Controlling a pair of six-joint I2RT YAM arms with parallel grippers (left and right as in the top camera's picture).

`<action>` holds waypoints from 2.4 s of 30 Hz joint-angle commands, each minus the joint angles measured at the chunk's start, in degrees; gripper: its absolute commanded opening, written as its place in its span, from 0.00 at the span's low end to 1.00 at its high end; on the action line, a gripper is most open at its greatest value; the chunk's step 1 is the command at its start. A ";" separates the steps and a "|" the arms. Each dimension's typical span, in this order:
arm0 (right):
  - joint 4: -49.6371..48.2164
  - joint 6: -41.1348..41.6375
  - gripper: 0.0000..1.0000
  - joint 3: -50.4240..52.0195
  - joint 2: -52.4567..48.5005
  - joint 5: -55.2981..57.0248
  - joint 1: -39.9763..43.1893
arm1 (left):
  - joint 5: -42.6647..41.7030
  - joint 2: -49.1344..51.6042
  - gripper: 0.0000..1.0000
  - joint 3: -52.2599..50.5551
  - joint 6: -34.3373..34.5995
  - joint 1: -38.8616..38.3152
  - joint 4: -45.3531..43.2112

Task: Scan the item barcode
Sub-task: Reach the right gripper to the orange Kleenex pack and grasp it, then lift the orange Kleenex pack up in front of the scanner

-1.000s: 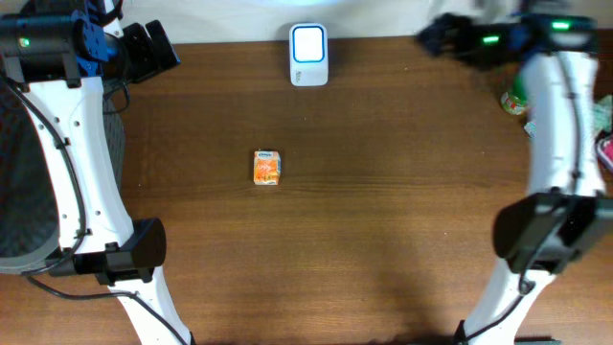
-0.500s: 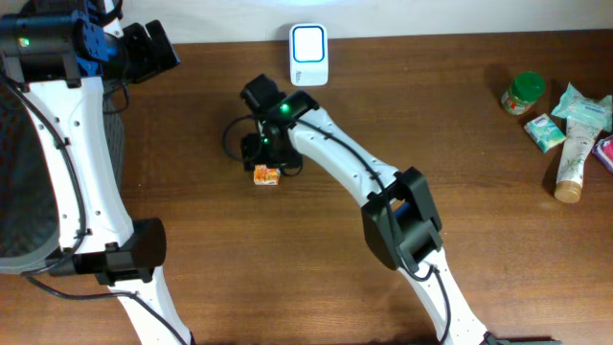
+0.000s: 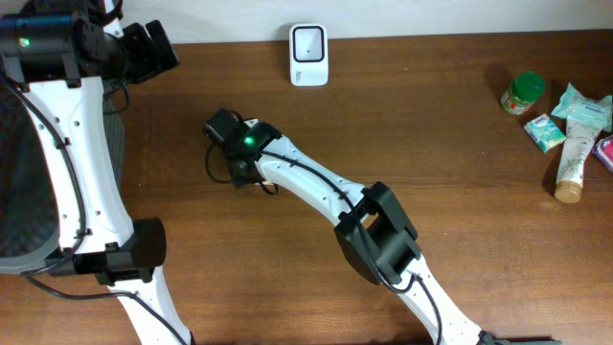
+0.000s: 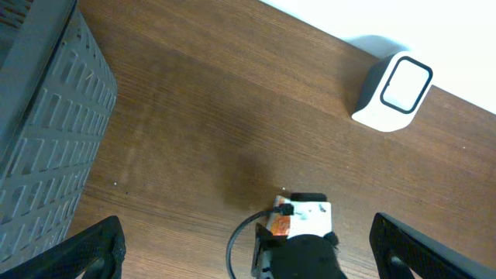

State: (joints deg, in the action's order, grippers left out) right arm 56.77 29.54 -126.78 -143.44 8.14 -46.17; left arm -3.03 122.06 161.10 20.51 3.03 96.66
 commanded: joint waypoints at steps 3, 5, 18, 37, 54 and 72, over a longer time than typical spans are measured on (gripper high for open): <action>0.46 -0.37 0.53 0.26 -1.42 4.57 -0.22 | -0.22 -0.90 0.99 0.13 -0.87 0.13 0.04; 0.79 -1.97 0.42 0.26 -1.42 4.59 -0.15 | -0.22 -0.90 0.99 0.13 -0.87 0.13 0.04; 3.58 -5.14 0.04 0.09 -2.14 4.52 3.52 | -0.22 -0.90 0.99 0.13 -0.87 0.13 0.04; 3.98 -20.06 0.11 16.63 3.34 -64.48 38.60 | -0.22 -0.90 0.99 0.13 -0.87 0.13 0.04; 15.10 -33.51 0.59 7.63 4.07 -44.22 39.12 | -0.22 -0.90 0.99 0.13 -0.87 0.13 0.04; 6.21 -28.74 0.04 -14.03 4.22 -12.26 33.75 | -0.22 -0.90 0.99 0.13 -0.87 0.13 0.04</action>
State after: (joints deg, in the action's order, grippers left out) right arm 65.17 1.23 -134.63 -140.16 -21.06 -9.69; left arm -3.03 122.06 161.10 20.49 3.03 96.68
